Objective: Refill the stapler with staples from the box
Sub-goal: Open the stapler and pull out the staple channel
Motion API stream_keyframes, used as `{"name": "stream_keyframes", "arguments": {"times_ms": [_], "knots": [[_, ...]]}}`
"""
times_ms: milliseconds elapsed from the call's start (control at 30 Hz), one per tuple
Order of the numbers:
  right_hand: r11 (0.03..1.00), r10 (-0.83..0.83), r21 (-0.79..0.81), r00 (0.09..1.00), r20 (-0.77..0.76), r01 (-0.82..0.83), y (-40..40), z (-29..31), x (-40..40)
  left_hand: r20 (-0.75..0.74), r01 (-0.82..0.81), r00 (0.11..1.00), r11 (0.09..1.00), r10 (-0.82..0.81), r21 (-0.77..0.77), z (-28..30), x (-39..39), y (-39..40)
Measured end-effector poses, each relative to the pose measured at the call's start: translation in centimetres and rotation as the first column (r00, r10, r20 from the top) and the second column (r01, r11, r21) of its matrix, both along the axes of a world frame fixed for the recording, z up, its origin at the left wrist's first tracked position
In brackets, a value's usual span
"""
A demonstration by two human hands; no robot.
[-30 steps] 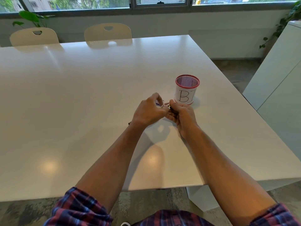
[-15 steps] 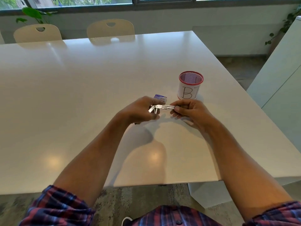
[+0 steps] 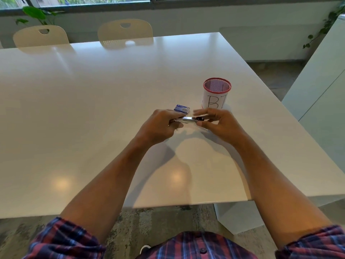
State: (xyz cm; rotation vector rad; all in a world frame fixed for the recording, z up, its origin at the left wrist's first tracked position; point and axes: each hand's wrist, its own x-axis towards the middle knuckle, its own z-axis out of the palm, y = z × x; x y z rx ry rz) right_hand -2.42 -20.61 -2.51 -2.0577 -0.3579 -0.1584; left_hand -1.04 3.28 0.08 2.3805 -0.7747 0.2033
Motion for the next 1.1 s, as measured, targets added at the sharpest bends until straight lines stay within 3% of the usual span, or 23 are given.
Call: {"name": "stream_keyframes", "arguments": {"times_ms": [167,300,367,467,567,767,867,1000,1100], "knots": [[0.992,0.103,-0.077,0.993,0.066,-0.098,0.3,0.5,-0.5,-0.024,-0.062,0.998,0.995,0.060,-0.080,0.0,-0.2,-0.2],[0.995,0.088,-0.060,0.993,0.082,-0.083,0.3,0.7,-0.6,-0.043,-0.120,0.992,0.985,0.116,-0.122,-0.4,-0.2,-0.5],[0.975,0.164,-0.164,0.984,0.065,-0.151,0.3,0.7,-0.7,-0.030,-0.120,0.993,0.986,0.117,-0.116,-0.5,-0.3,-0.7],[0.987,0.088,-0.143,0.989,0.121,-0.070,0.1,0.5,-0.7,-0.052,-0.133,0.990,0.982,0.127,-0.133,-0.8,-0.2,-0.8],[0.977,0.110,-0.191,0.991,0.074,-0.095,0.0,0.4,-0.7,-0.069,-0.138,0.989,0.979,0.128,-0.153,-1.0,-0.1,-1.0],[0.998,-0.067,-0.005,0.993,0.096,0.067,0.1,0.4,-0.5,-0.232,-0.195,0.964,0.939,0.130,-0.284,-1.2,0.3,-1.3],[0.993,-0.096,0.071,0.994,0.043,0.093,0.5,0.2,-0.2,-0.422,-0.263,0.901,0.906,0.106,-0.333,-0.5,0.2,-1.6],[0.967,-0.135,0.213,0.990,-0.029,0.138,1.2,-0.1,0.4,-0.708,-0.400,0.706,0.829,0.006,-0.392,0.2,0.7,-1.7],[0.939,-0.172,0.290,0.982,-0.076,0.186,1.5,-0.1,0.8,-0.787,-0.437,0.614,0.803,-0.063,-0.405,0.1,1.2,-1.7]]}}
